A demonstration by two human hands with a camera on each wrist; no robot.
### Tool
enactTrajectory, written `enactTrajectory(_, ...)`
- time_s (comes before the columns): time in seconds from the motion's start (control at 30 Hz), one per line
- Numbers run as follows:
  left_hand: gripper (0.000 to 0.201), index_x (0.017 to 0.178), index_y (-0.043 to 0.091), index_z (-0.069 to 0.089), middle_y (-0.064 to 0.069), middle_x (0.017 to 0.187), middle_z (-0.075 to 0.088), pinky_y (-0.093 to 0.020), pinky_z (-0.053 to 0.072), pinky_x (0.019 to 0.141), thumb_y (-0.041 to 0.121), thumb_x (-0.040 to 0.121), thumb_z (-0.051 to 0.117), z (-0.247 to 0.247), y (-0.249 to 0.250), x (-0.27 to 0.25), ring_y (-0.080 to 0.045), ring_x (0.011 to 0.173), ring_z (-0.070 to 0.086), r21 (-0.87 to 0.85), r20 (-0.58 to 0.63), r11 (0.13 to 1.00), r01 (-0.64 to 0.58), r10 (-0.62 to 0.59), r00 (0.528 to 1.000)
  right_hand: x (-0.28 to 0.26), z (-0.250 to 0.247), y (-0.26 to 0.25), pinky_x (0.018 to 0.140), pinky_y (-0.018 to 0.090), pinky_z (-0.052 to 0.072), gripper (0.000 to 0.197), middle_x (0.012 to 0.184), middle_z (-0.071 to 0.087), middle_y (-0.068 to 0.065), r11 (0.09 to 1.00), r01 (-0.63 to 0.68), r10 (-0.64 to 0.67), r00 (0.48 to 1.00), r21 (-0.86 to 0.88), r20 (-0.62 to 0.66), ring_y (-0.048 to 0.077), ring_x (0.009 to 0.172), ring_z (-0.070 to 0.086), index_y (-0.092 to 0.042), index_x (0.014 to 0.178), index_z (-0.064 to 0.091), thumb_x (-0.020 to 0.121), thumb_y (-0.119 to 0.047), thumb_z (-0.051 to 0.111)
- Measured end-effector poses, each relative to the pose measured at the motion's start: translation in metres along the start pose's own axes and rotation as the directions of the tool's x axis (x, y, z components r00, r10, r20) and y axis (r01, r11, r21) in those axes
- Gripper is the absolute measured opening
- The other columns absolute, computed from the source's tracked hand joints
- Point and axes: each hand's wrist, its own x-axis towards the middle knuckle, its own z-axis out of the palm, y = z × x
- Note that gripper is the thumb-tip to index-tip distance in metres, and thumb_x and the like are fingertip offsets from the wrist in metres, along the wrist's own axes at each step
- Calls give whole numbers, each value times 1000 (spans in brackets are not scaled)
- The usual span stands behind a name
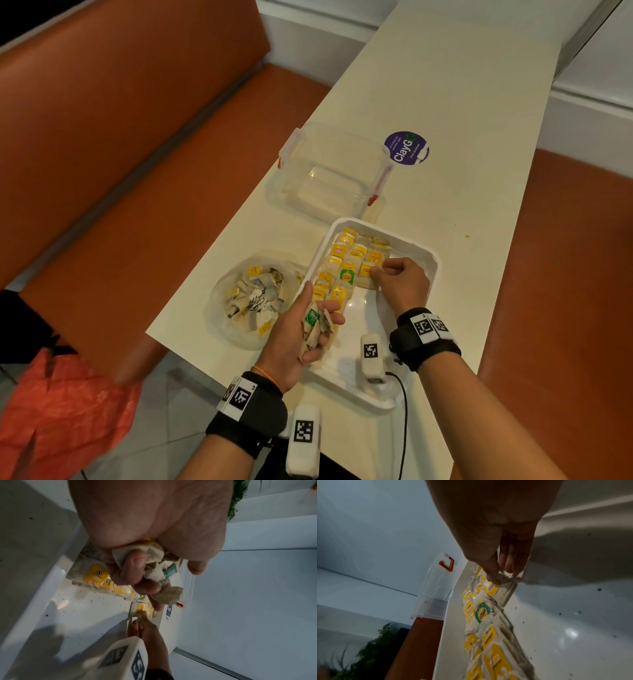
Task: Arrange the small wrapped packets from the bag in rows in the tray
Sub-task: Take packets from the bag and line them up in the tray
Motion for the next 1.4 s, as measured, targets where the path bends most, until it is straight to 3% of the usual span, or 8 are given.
enactTrajectory(0.17,81,114,7,77,-14,97,72,-25,15,42,77,96,39,-4,4,-3,-16,57,50,1,131,1000,14,-14,991,-43,-23,-33,82,28,57,21,100,74,-10,983,166,-178,968,84,176,12,92,71,-27,104,74,86,-31,84)
enactTrajectory(0.3,75,118,9,74,-15,96,68,-24,15,39,73,98,41,-1,5,-7,-14,54,50,-13,134,1000,0,2,991,-94,-55,-66,81,23,57,20,106,75,-21,930,364,-327,739,60,589,9,88,72,-36,102,78,84,-35,86)
enactTrajectory(0.43,69,119,11,76,-7,84,66,-23,15,39,68,101,41,2,4,-11,-8,48,47,-73,109,997,-28,36,993,-130,-68,-72,69,17,53,41,97,70,-15,877,479,-358,694,-30,625,8,78,67,-43,105,74,69,-51,93)
enactTrajectory(0.7,65,123,17,78,-3,74,63,-25,12,43,64,105,35,-3,1,-19,-11,57,47,-65,109,997,-45,52,993,-133,-56,-49,72,29,60,32,86,72,-2,914,405,-334,767,-9,548,17,72,67,-46,97,72,86,-17,76)
enactTrajectory(0.97,50,124,8,71,-12,98,71,-22,17,39,47,103,48,-16,-5,-18,-14,51,50,-177,76,984,-17,31,997,-126,-73,-57,80,38,63,30,87,68,16,953,196,-296,755,230,585,37,83,73,-20,113,73,90,-2,76)
enactTrajectory(1.17,19,109,26,80,-3,90,68,-20,26,44,18,98,67,-9,-5,-26,-12,56,45,212,-9,946,-245,252,968,-124,-73,-58,78,37,64,26,88,68,23,947,157,-289,795,279,533,35,82,74,-20,106,79,90,0,74)
enactTrajectory(1.27,24,112,35,81,10,90,76,-18,50,64,24,91,81,-2,-7,-27,-5,73,65,448,79,794,-411,423,903,-123,-68,-52,80,39,63,24,88,73,20,960,90,-223,817,265,531,30,78,76,-14,109,76,89,-1,76)
enactTrajectory(1.4,43,120,35,79,14,86,78,-15,49,76,29,79,92,3,-12,-22,9,74,61,563,134,680,-470,486,864,-123,-67,-48,81,41,65,21,94,74,25,971,47,-170,827,236,535,36,84,77,-8,105,76,86,0,78)
